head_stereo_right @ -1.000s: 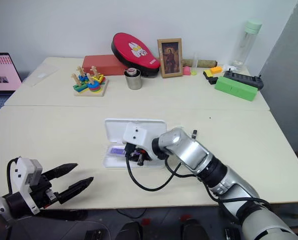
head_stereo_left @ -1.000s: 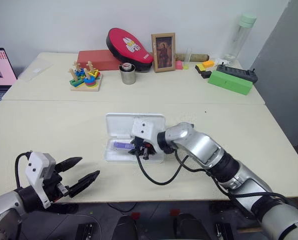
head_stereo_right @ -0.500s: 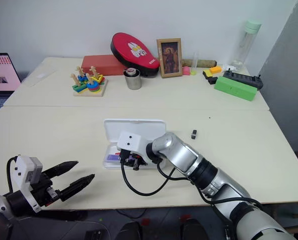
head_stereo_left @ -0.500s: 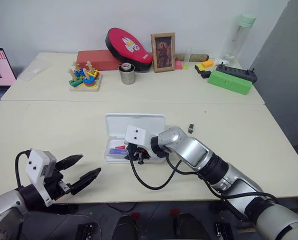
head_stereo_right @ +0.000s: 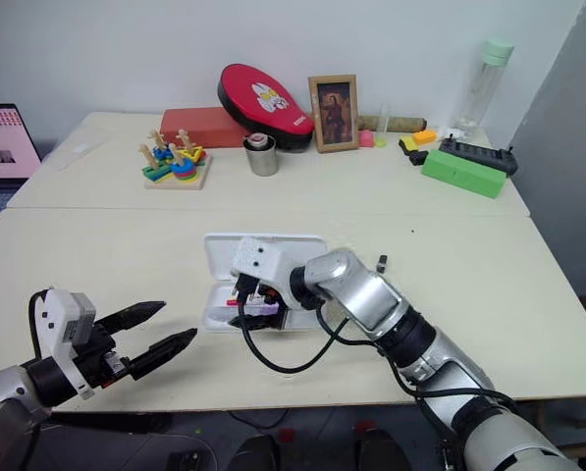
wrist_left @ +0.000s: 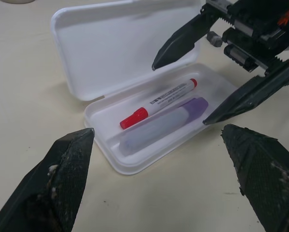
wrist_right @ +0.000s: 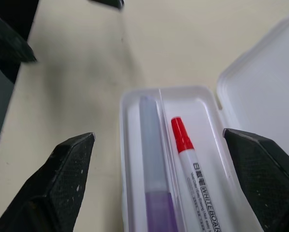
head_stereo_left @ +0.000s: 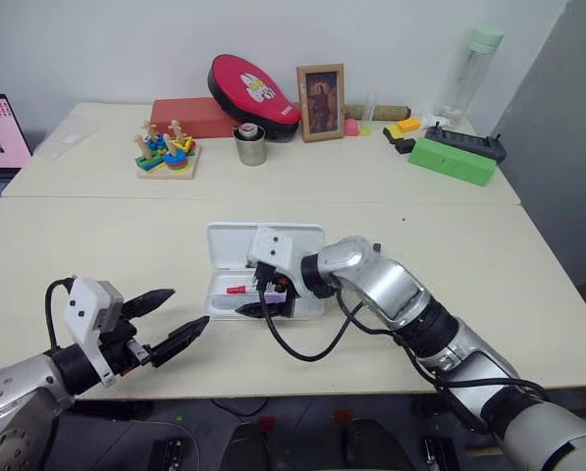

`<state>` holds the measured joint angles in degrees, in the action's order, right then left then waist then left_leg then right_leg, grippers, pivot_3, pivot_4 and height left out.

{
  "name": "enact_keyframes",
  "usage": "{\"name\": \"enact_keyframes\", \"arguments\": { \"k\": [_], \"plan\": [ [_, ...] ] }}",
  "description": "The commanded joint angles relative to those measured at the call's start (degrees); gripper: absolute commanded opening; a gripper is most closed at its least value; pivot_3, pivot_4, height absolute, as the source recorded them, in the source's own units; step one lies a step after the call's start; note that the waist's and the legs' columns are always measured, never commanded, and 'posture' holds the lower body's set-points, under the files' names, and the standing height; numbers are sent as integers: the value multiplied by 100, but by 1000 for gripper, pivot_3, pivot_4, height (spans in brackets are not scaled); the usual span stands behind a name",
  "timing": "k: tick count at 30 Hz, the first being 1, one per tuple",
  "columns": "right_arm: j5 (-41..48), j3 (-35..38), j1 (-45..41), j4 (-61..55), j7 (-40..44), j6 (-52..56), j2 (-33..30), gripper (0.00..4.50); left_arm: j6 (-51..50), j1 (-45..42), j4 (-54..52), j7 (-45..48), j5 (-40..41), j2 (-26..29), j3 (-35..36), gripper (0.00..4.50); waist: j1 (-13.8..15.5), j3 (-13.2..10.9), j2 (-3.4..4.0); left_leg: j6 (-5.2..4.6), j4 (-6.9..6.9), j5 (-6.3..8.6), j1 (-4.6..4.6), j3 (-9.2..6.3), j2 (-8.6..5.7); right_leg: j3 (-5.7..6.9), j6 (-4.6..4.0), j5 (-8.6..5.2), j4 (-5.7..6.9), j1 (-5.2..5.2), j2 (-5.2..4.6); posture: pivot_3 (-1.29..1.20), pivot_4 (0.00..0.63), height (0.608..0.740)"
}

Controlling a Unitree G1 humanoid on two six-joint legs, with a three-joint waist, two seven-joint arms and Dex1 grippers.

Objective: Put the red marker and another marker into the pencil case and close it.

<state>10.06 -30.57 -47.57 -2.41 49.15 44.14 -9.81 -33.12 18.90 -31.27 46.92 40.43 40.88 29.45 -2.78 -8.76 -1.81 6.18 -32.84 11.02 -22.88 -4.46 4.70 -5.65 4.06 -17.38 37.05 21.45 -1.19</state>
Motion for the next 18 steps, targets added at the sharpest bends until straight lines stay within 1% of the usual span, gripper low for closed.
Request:
{"name": "enact_keyframes", "arguments": {
  "k": [1,4,5,8,10,13,15,18],
  "plan": [
    [571,917,158,-824,94,561,-386,4464,55,-418,-11,1,31,65,-301,4500,31,0,-1,0,0,0,0,0,0,1,0,0,0,0,0,0,150,740],
    [920,1517,484,-1413,21,1193,-889,4464,6,-1196,110,-6,29,12,-904,4500,114,0,0,0,-3,0,-1,-2,-3,1,1,1,-2,-3,-1,0,150,740],
    [973,1671,605,-1577,-58,1423,-1067,4464,-5,-1526,192,4,7,-43,-1165,4500,97,1,-2,0,-3,0,-1,-2,-3,2,1,1,-3,-4,-1,0,150,740],
    [982,1924,829,-1801,-387,1828,-1365,4464,23,-2285,505,-28,-83,-271,-1689,4500,141,3,-4,0,-8,-1,-2,-5,-7,1,10,5,-6,-7,-2,0,150,740],
    [955,2092,901,-1803,-708,2110,-1394,4464,51,-2648,689,-19,-127,-410,-1935,4500,64,12,-18,-1,-9,-1,-6,-1,-6,-4,14,8,-5,-28,-1,0,150,740],
    [467,2491,934,-1273,-1759,2447,-1226,4464,172,-3326,1110,47,-318,-739,-2458,4500,15,13,-14,-4,-5,-1,-2,-4,-5,-10,16,10,4,-24,5,0,150,740],
    [202,2582,919,-956,-2262,2440,-1150,4464,241,-3596,1298,105,-443,-897,-2697,4500,13,13,-14,-5,-4,-2,-4,-8,-6,-7,15,10,4,-24,7,0,150,740],
    [-143,2732,873,-394,-3000,2231,-854,4464,463,-4036,1683,172,-664,-1218,-3042,4500,15,14,-15,-5,-5,-2,-7,-5,-10,-11,15,10,-1,-27,3,0,150,740]
  ]
}}
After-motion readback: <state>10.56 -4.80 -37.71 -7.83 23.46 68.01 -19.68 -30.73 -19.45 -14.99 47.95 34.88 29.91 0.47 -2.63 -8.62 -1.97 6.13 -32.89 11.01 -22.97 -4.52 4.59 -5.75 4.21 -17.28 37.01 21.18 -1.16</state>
